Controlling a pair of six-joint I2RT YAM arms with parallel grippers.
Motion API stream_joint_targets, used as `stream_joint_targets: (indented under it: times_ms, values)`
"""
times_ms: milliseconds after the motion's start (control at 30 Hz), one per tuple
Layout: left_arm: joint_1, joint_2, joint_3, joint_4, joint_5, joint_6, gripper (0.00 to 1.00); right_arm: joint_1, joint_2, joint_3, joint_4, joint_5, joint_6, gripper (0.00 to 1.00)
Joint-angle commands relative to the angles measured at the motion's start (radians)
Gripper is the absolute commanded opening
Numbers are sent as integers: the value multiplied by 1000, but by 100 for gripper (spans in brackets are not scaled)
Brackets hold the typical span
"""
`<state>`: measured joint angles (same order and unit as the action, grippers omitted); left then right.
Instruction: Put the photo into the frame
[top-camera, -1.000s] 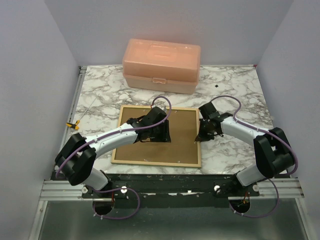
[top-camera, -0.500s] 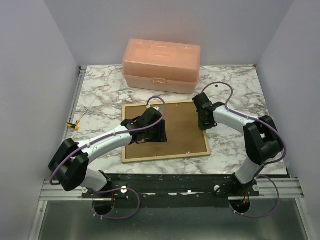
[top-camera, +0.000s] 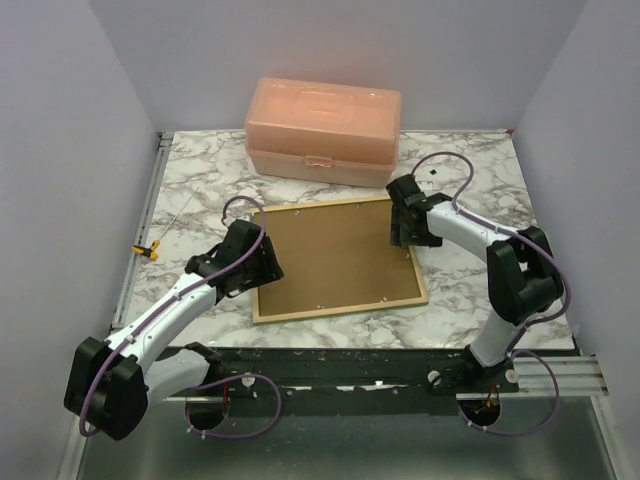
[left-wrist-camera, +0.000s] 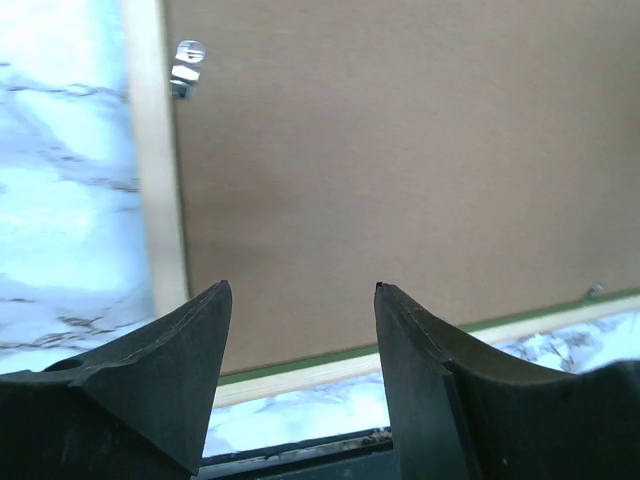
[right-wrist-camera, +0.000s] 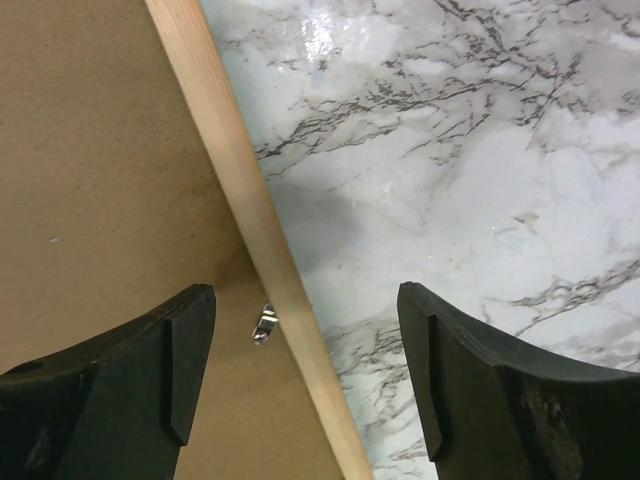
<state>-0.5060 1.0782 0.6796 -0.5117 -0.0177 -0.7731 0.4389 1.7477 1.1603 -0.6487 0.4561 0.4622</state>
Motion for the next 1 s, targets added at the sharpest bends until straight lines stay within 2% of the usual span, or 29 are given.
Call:
stream_joint_targets:
  times_ms: [0, 167, 367, 567, 667, 800, 933, 967]
  values:
    - [71, -13, -37, -110, -93, -10, 61, -27, -73, -23, 4, -128, 94, 80]
    - [166, 44, -76, -109, -55, 3, 60, -47, -100, -91, 54, -256, 140, 77]
    - [195, 111, -80, -91, -12, 24, 59, -50, -68, -149, 73, -242, 166, 69]
    - [195, 121, -103, -16, 105, 32, 57, -55, -40, -172, 120, -226, 177, 61]
    - [192, 115, -122, 15, 143, 27, 56, -60, -35, -176, 139, -219, 186, 49]
    - [183, 119, -138, 41, 167, 23, 54, -67, -23, -181, 150, -195, 195, 41]
    - [160, 133, -137, 54, 169, 22, 54, -73, 0, -185, 162, -176, 192, 28]
    - [156, 136, -134, 54, 171, 20, 54, -74, 5, -185, 162, -173, 190, 20]
